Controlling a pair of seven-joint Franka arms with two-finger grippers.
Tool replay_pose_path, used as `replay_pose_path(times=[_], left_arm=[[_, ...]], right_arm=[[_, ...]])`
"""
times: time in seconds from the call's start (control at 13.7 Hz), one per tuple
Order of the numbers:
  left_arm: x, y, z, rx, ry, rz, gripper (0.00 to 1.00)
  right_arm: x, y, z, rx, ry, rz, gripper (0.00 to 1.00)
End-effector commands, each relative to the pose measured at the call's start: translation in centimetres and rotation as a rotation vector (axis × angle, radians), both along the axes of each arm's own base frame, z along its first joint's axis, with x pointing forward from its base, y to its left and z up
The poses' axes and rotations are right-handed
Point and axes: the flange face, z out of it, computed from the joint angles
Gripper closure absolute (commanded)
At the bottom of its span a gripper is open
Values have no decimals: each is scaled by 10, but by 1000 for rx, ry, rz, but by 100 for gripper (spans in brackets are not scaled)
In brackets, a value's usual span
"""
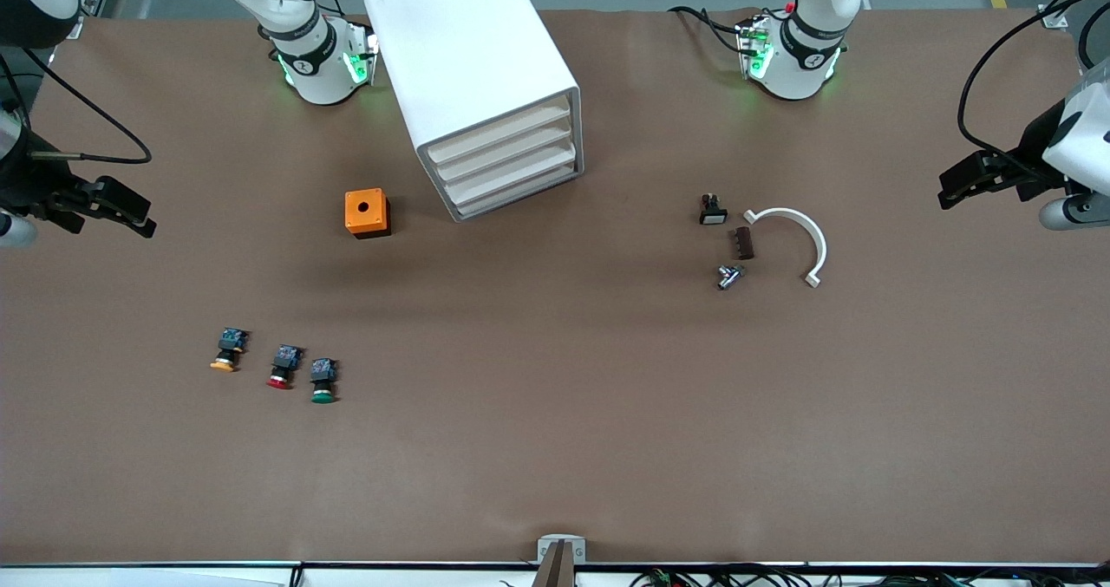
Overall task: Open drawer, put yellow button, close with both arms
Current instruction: 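Move the left gripper toward the white cabinet's top drawer handle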
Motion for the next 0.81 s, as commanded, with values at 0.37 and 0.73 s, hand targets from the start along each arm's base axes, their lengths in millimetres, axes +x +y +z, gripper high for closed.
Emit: replay_pose_path(times=[0.37,0.73], left_arm=[[6,-1,-7,4,21,-12,0],[27,-44,-65,-14,115,-54,0]], right_arm=[[-9,-18,14,60,20,16,0],[-9,-17,13,58,20,17,0]])
